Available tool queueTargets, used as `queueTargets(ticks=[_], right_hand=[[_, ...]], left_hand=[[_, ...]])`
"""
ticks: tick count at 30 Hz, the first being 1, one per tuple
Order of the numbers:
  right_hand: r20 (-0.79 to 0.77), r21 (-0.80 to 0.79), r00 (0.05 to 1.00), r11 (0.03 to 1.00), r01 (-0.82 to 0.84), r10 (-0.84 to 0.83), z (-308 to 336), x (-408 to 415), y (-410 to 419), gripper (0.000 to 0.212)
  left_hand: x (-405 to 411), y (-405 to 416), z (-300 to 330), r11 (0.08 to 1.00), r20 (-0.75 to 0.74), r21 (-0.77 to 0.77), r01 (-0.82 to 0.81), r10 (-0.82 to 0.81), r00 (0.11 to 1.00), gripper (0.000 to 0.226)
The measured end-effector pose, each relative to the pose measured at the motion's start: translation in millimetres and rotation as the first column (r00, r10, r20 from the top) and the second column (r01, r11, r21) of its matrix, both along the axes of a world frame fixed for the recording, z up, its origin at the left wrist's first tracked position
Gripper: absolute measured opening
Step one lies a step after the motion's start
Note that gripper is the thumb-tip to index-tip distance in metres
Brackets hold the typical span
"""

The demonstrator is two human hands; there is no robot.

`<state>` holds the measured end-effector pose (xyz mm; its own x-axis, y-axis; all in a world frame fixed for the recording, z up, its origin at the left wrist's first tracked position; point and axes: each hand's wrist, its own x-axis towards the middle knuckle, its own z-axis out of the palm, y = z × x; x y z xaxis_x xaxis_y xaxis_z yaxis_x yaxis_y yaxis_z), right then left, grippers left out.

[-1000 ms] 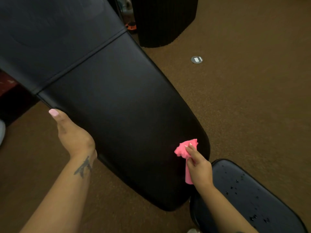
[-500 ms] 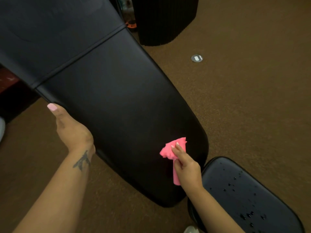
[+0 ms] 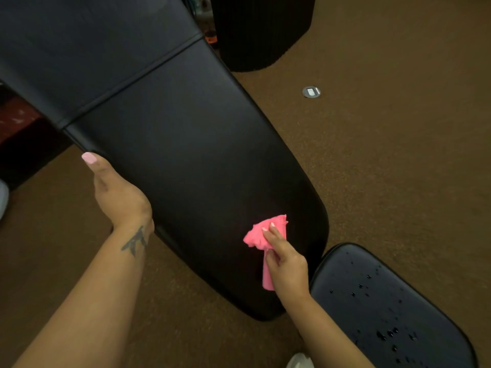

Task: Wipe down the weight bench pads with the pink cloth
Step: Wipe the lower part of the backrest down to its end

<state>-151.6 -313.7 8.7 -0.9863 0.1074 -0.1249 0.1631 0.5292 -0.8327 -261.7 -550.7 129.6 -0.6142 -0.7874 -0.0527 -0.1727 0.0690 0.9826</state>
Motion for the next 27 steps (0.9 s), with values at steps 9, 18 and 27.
queueTargets(ticks=[9,18,27], right_hand=[[0.100,-0.116,0.972,0.968,0.222,-0.211,10.9,-14.0,-12.9,0.044],[0.010,-0.016,1.000,1.000,0.008,-0.008,-0.4,15.6,-11.8,0.047],[0.061,-0.126,0.977,0.969,0.211,-0.204,20.7,-4.4,-34.6,0.043]], left_hand=[[12.1,23.2,20.0,0.993,-0.001,0.105,-0.057,0.058,0.998,0.057],[13.3,26.2,20.9,0.989,-0.029,0.133,-0.067,0.071,0.997,0.052],[14.8,26.4,21.4,0.989,-0.041,0.134,-0.059,0.065,0.997,0.055]])
